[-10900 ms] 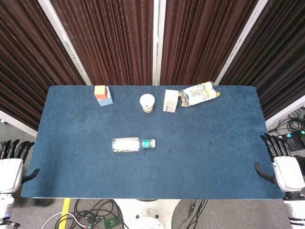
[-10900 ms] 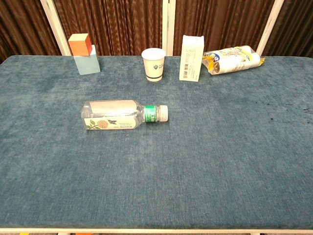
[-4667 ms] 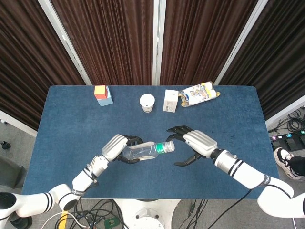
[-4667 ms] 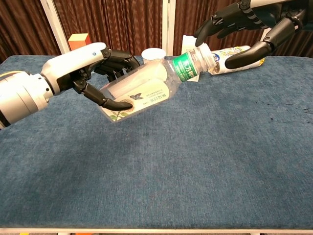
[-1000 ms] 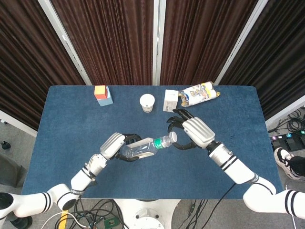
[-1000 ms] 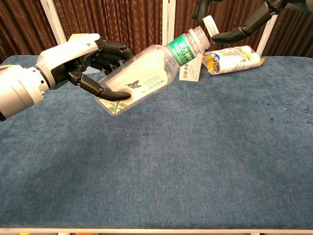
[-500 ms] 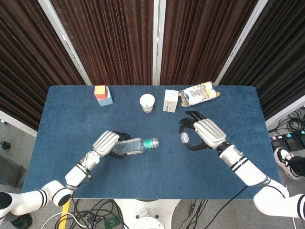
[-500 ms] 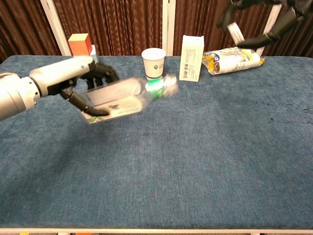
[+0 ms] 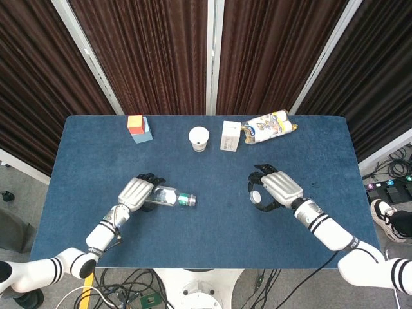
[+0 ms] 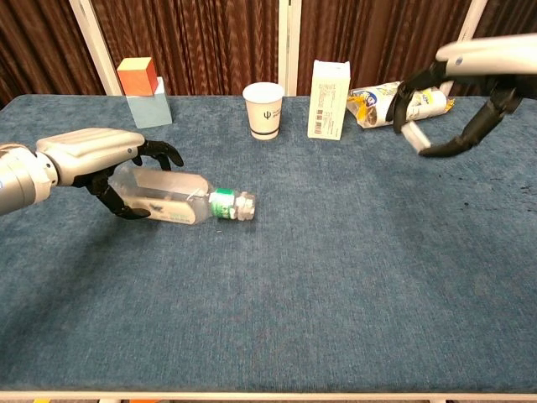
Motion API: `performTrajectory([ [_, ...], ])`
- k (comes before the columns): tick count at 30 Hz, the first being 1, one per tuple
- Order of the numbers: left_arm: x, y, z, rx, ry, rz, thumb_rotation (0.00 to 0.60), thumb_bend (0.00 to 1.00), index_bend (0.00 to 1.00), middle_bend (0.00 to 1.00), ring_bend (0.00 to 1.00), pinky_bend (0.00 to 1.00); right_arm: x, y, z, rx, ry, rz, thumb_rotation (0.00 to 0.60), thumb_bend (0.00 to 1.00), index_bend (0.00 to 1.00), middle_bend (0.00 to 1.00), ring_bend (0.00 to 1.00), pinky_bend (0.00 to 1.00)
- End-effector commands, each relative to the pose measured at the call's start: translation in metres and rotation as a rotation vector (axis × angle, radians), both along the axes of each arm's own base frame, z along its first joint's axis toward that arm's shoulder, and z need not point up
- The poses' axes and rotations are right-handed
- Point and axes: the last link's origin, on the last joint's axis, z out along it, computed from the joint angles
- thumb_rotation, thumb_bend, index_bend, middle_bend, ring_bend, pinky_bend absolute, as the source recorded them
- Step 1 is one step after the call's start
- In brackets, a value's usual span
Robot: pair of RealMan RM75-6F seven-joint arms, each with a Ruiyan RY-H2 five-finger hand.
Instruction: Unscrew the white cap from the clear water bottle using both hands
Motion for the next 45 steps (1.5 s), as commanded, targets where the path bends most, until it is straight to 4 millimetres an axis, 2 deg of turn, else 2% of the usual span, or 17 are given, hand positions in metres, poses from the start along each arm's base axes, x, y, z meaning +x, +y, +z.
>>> performTrajectory([
  [1,0.001,-0.001,0.010,0.030,-0.010,-0.003,0.600,0.22,0.17,0.22,0.13,0.22,-0.003,-0.004,-0.021,0.022,0.044,0.014,0.600,0.36,0.50,0.20,0.00,0.00],
  [5,0.002,-0.006,0.026,0.080,-0.048,-0.016,0.600,0.22,0.16,0.22,0.13,0.22,-0.003,-0.009,-0.044,0.025,0.090,0.058,0.600,0.36,0.45,0.18,0.00,0.00],
  [14,-0.018,-0.014,0.069,0.185,-0.099,0.016,0.600,0.21,0.16,0.22,0.13,0.21,-0.004,-0.017,-0.087,-0.006,0.197,0.133,0.600,0.37,0.31,0.14,0.00,0.00],
  [18,-0.030,-0.020,0.083,0.223,-0.105,0.038,0.600,0.21,0.16,0.22,0.13,0.21,-0.005,-0.016,-0.094,-0.009,0.204,0.132,0.600,0.37,0.16,0.12,0.00,0.00],
  [20,-0.037,-0.023,0.091,0.244,-0.107,0.051,0.600,0.21,0.16,0.22,0.13,0.21,-0.007,-0.016,-0.087,-0.042,0.189,0.125,0.600,0.37,0.12,0.12,0.00,0.00],
  [25,-0.067,-0.031,0.121,0.319,-0.069,0.097,0.600,0.21,0.17,0.22,0.13,0.21,-0.035,-0.011,-0.036,-0.194,0.140,0.037,0.600,0.37,0.10,0.12,0.00,0.00],
  [29,-0.097,-0.044,0.146,0.376,-0.011,0.139,0.600,0.21,0.19,0.22,0.13,0.21,-0.071,0.013,0.011,-0.310,0.125,-0.048,0.600,0.37,0.10,0.10,0.00,0.00],
  [33,-0.121,-0.059,0.167,0.435,0.049,0.173,0.600,0.21,0.19,0.22,0.13,0.20,-0.102,0.045,0.045,-0.405,0.125,-0.114,0.600,0.37,0.07,0.07,0.00,0.00],
  [36,-0.133,-0.073,0.181,0.475,0.100,0.170,0.600,0.21,0.19,0.21,0.12,0.13,-0.121,0.070,0.062,-0.462,0.122,-0.164,0.600,0.37,0.01,0.05,0.00,0.00],
  [39,-0.140,-0.089,0.189,0.506,0.114,0.186,0.600,0.21,0.19,0.19,0.10,0.10,-0.133,0.092,0.074,-0.528,0.098,-0.202,0.600,0.37,0.00,0.04,0.00,0.00],
  [45,-0.133,-0.122,0.196,0.541,0.105,0.199,0.600,0.21,0.19,0.19,0.10,0.10,-0.138,0.123,0.087,-0.585,0.026,-0.192,0.600,0.38,0.00,0.03,0.00,0.00],
])
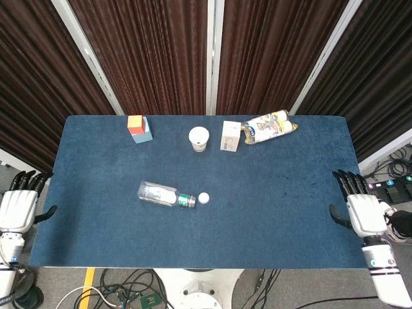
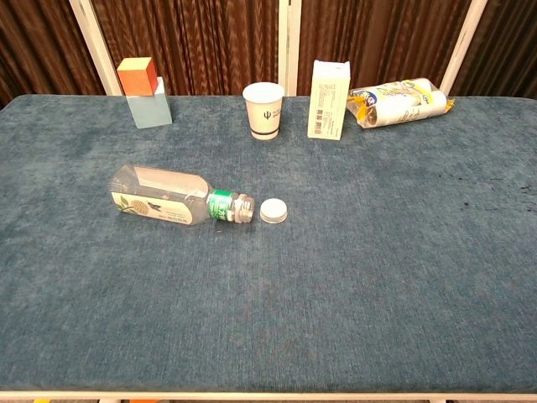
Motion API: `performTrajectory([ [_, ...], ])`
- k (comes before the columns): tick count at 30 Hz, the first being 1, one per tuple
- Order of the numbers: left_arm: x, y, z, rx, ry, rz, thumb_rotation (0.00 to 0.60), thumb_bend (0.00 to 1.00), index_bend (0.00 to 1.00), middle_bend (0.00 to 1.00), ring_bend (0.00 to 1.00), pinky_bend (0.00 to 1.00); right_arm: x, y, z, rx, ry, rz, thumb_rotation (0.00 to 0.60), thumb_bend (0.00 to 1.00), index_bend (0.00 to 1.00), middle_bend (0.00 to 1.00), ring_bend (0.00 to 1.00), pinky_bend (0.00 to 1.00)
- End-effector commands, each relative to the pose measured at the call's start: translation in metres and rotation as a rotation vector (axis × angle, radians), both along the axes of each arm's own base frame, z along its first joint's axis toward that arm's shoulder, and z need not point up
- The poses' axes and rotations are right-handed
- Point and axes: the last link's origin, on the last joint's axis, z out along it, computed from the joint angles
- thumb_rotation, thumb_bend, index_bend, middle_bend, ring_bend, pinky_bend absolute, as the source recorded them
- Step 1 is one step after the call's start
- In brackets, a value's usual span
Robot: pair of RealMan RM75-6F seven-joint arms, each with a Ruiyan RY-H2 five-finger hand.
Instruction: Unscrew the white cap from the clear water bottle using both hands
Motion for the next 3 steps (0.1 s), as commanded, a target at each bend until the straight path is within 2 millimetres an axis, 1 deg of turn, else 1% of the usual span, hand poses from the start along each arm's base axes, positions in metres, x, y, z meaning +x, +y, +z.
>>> performTrajectory([
  [1,0.0069,-0.0234,0.0047,0.025,0.003,-0.004,0.600,0.21,0.19,0.19,0.10,0.10,-0.0019,0.0211,0.0079,-0.005,-0.046,0.025,0.600,0.38,0.00,0.03,0.00,0.00],
  [3,0.0113,-0.0327,0.0047,0.030,-0.001,-0.007,0.600,0.21,0.19,0.19,0.10,0.10,-0.0015,0.0261,0.0106,0.006,-0.067,0.038,0.600,0.39,0.00,0.03,0.00,0.00],
])
